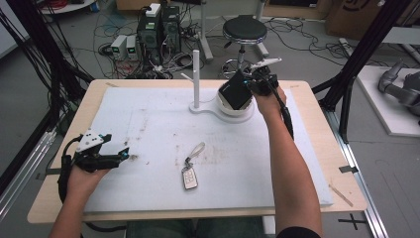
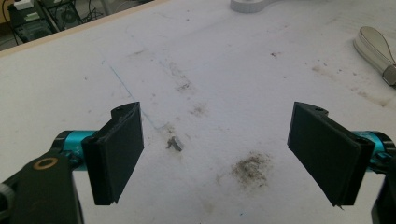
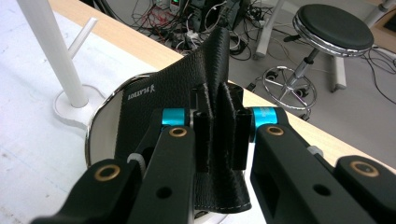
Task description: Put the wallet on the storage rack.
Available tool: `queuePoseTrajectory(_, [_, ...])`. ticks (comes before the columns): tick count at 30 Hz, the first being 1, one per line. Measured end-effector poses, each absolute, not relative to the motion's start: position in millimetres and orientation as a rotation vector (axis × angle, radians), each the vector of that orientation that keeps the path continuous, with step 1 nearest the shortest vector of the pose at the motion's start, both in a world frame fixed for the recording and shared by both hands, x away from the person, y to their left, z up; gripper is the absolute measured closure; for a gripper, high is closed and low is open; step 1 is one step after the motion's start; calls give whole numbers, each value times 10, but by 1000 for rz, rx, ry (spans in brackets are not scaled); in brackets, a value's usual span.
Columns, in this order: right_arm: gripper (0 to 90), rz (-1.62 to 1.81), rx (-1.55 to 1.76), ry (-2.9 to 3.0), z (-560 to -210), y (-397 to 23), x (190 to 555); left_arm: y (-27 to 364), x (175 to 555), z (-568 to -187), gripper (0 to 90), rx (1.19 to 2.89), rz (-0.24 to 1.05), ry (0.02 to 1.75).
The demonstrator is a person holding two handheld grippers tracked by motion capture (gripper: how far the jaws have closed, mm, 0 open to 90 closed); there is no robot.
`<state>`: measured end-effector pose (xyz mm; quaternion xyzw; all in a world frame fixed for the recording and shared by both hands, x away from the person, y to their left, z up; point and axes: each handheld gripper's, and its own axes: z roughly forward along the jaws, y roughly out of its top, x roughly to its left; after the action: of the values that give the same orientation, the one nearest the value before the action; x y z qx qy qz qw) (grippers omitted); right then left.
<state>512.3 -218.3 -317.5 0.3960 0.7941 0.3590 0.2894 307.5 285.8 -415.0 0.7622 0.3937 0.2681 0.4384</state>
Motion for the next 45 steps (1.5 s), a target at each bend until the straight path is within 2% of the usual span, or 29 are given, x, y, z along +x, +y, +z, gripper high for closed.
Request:
queuePoseTrajectory(25, [844,923,976,2125,-3166,-2189,5186,2843,3059,-4159,184,1901,669,983])
queuePoseTrajectory(35, [840,901,947,2154,-3294,-2104,5138,2823,3051,-4150,184,1900,667,974])
queuePoseTrajectory(37, [807,898,960,2164,-3301,-2091,5137,2831,3055,-4147,184,1900,668,974])
queuePoseTrajectory(39, [659,887,975,2155,-3300,-2088,5133,2833,3060,-4146,184,1898,668,973])
queuePoseTrajectory(42, [543,939,1036,2126,-3258,-2122,5122,2829,3066,-4150,184,1904,663,971])
queuePoseTrajectory(45, [546,960,1046,2110,-3198,-2176,5087,2820,3072,-4149,184,1903,663,969])
